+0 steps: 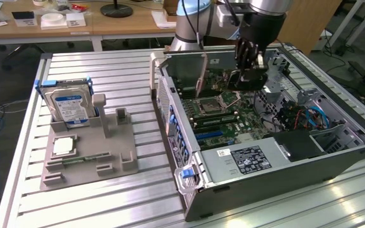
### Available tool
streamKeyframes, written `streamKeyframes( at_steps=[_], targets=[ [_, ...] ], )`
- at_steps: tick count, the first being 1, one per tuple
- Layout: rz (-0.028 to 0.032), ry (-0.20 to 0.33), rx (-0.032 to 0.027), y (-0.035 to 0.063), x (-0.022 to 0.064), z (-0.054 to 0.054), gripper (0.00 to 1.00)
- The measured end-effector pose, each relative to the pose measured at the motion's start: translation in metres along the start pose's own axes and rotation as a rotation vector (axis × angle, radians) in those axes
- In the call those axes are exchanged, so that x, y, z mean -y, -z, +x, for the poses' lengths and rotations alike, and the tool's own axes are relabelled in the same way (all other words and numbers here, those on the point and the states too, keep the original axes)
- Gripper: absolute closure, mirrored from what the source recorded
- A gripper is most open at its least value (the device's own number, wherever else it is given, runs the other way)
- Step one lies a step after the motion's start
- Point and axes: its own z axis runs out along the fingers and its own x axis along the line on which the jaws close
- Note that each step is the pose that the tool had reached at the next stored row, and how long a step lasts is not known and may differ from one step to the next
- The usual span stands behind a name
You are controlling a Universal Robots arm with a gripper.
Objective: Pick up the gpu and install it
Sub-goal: 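Insert the gpu into the slot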
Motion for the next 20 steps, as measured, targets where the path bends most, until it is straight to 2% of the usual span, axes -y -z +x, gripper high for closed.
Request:
streamKeyframes(
  at_steps=[6,11,15,17,20],
  targets=[
    [-0.0031,0.099,0.0022,-0.0106,-0.0002,0.0,0.72],
    [-0.0048,0.15,0.0033,-0.0197,-0.0003,0.001,0.72],
    [-0.0046,0.151,0.0032,-0.0269,-0.0005,0.0,0.72],
    [0.0001,0.141,0.003,-0.0296,-0.0014,0.001,0.72],
    [0.0025,0.111,0.0026,-0.0345,-0.003,0.0,0.72]
  ],
)
